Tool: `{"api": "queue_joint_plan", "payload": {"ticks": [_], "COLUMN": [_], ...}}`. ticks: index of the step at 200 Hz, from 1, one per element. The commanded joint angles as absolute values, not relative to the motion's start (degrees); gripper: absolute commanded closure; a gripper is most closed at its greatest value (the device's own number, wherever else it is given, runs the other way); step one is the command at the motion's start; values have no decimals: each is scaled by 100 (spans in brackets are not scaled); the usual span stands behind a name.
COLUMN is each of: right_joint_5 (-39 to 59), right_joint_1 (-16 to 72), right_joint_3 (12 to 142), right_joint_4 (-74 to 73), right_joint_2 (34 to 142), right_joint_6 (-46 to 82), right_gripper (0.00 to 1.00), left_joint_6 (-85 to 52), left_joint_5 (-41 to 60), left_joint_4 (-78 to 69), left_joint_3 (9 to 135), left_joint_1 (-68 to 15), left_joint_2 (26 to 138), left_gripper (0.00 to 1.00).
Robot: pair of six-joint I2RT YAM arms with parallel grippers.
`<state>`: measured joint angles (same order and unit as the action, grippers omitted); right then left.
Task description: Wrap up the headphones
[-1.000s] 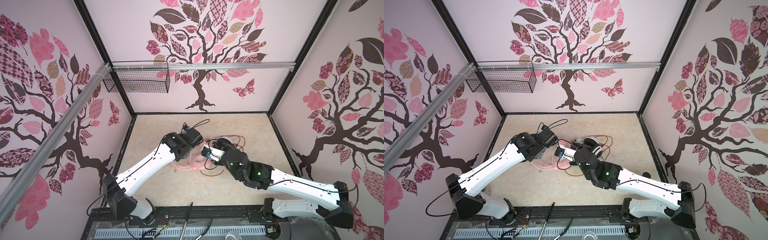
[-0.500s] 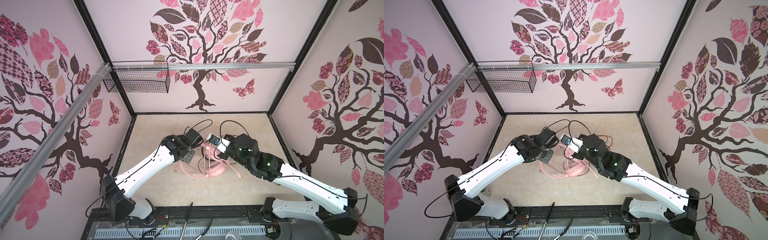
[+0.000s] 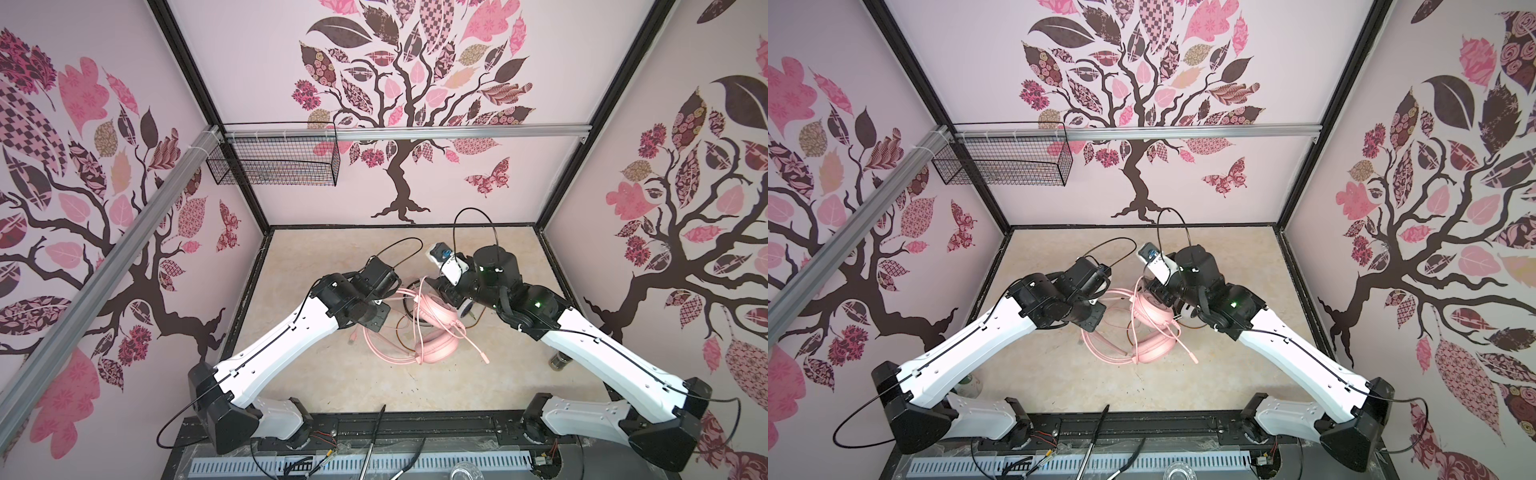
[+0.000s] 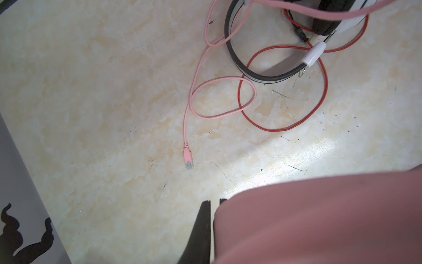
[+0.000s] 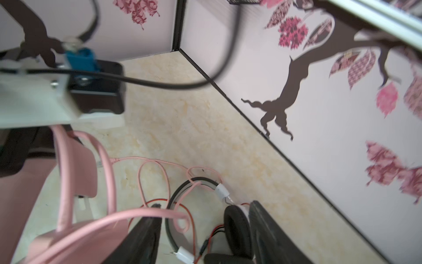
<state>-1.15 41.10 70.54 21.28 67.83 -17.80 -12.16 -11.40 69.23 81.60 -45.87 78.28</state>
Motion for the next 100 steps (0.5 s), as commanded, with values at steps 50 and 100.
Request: {"api": "queue_joint_plan", "payload": {"ticks": [50,100], "right_joint_5": [2696,3478], "right_joint_1": [3061,3064], "right_joint_3": [6340,5463], "right_joint_4": [1518,110], "right_joint_2": [6869,7015], "right_joint_6": [-297,388], "right_gripper": [22,22], "left_joint_6": [-1338,-1494], "left_joint_5": [1028,1574], "left_joint_4": [6397,6266], "left_joint_3": [8312,8418], "left_joint_1": [-3832,-3775], "left_joint_2": [7270,7275], "left_gripper": [100,100]}}
